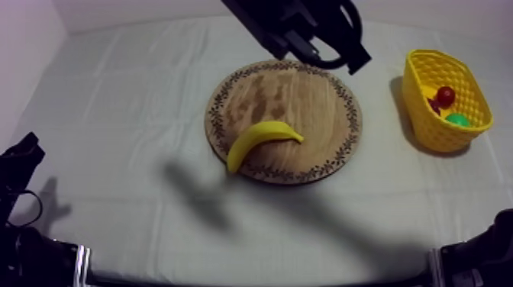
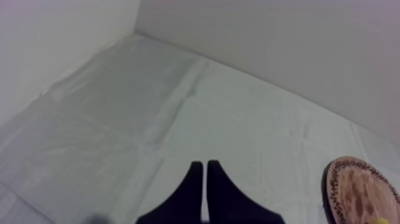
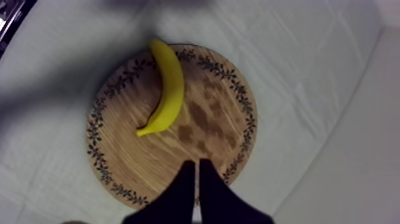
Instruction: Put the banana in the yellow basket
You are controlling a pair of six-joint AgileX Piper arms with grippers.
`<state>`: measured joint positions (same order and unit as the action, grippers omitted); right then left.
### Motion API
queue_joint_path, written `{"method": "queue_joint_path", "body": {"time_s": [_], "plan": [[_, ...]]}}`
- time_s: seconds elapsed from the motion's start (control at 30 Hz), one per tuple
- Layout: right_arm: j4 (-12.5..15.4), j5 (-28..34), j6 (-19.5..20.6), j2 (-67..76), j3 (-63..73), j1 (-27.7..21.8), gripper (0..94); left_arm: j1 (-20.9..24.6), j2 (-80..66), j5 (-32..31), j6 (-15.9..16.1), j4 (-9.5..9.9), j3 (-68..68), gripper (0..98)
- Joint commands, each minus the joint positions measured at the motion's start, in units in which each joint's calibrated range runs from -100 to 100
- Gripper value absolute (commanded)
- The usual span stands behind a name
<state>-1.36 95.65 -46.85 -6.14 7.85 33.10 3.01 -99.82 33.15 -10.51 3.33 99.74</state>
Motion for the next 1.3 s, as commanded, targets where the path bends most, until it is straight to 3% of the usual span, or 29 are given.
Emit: {"method": "queue_joint_path", "body": {"time_s": [0.0,0.3,0.63,0.93,1.27], "plan": [[-0.19,0.46,0.08,-0.18,0.15,0.15,5.9,-0.01,0.00,0.00,0.00,0.02,0.03,0.1],[-1.81,0.59,0.14,-0.61,-0.36,0.79,38.8,-0.01,0.00,0.00,0.00,0.02,0.03,0.1],[-3.42,-0.01,3.69,-1.28,0.56,1.60,68.9,-0.01,0.00,0.00,0.01,0.02,0.03,0.1],[-5.52,-3.95,5.97,-3.55,-5.74,3.98,79.0,-0.01,0.00,0.00,0.01,0.02,0.03,0.1],[-6.19,-10.86,7.54,-13.71,-8.09,3.66,81.1,-0.01,0.00,0.00,0.01,0.02,0.03,0.1]]}}
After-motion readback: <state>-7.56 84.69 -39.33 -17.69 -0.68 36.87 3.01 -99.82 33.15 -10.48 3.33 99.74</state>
